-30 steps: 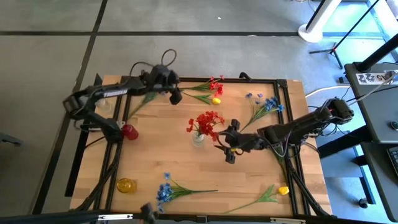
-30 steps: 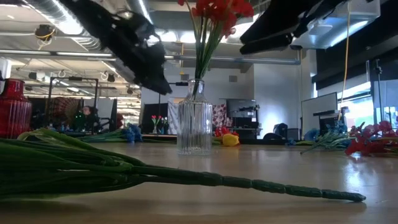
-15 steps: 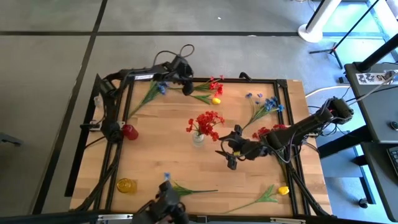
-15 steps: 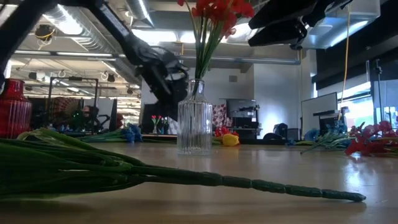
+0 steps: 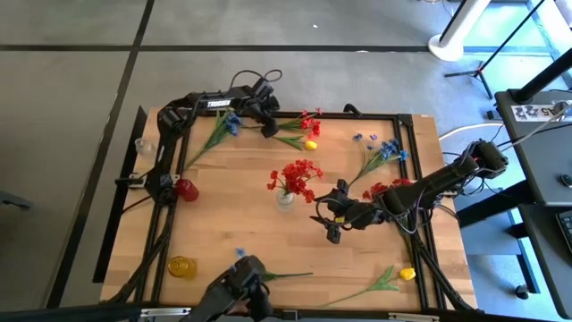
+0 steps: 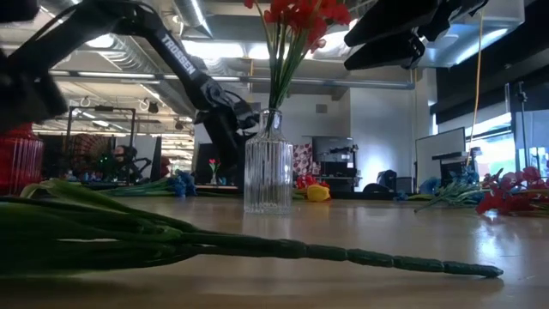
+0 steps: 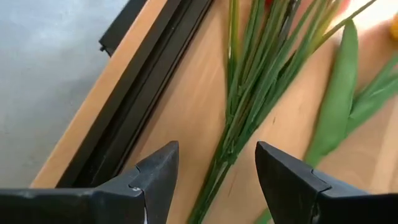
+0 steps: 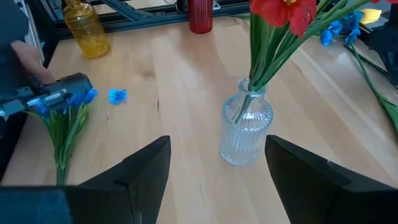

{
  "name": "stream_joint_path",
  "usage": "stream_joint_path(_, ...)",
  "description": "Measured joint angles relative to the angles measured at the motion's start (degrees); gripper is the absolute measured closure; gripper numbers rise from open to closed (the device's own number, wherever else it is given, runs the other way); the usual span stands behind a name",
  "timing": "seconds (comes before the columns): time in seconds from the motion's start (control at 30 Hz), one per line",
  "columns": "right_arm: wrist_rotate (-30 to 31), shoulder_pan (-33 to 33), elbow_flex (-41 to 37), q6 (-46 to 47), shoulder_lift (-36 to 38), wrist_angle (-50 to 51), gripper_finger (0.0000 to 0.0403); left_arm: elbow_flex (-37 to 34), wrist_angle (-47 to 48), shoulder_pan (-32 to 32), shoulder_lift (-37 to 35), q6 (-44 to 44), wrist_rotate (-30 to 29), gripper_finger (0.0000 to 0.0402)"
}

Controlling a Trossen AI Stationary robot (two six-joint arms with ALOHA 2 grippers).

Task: Sort flowers into vase by color
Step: Put the top red flower into the transparent vase

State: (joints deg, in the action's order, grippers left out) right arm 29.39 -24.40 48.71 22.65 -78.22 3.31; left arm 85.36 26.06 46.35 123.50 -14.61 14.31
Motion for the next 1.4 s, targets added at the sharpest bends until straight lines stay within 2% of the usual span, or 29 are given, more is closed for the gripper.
stream_joint_path(0.17, 1.0, 0.0, 0.0, -0.2, 0.0, 0.0, 0.0141, 0.1, -0.2, -0.1, 0.9, 0.7, -1.4, 0.0195)
stream_joint_path(0.23, 1.0, 0.0, 0.0, -0.2, 0.0, 0.0, 0.0141, -0.2, -0.3, -0.3, 0.9, 0.4, -1.4, 0.0209)
stream_joint_path(0.33, 1.0, 0.0, 0.0, -0.5, 0.0, 0.0, 0.0141, -0.6, -0.4, -1.1, 0.8, -0.2, -3.3, 0.0255)
stream_joint_path(0.53, 1.0, 0.0, 0.0, -1.0, 0.0, 0.1, 0.0141, -0.8, -0.6, -3.4, 0.5, -0.9, -8.6, 0.038)
stream_joint_path(0.73, 0.7, 0.0, 0.0, -2.6, 0.3, 0.3, 0.0141, -1.1, 0.1, -5.2, -4.0, -0.3, -8.8, 0.0392)
stream_joint_path(0.97, 0.5, 0.0, 0.0, -5.0, 2.2, 1.7, 0.0141, -1.1, 2.7, -5.7, -16.7, 1.4, -8.4, 0.0398)
stream_joint_path(1.1, -0.4, 0.0, 2.2, -5.0, 4.6, 7.6, 0.0141, -4.5, 1.8, -8.2, -28.8, 3.5, -6.6, 0.0399)
stream_joint_path(1.27, 1.3, -1.4, 9.7, -6.7, 5.5, 15.4, 0.0141, -14.4, -4.9, -13.8, -46.7, 7.9, -6.9, 0.0399)
stream_joint_path(1.4, 2.9, -3.9, 12.3, -12.3, 4.9, 11.4, 0.0141, -28.5, -15.0, -22.5, -63.2, 12.6, -7.8, 0.0399)
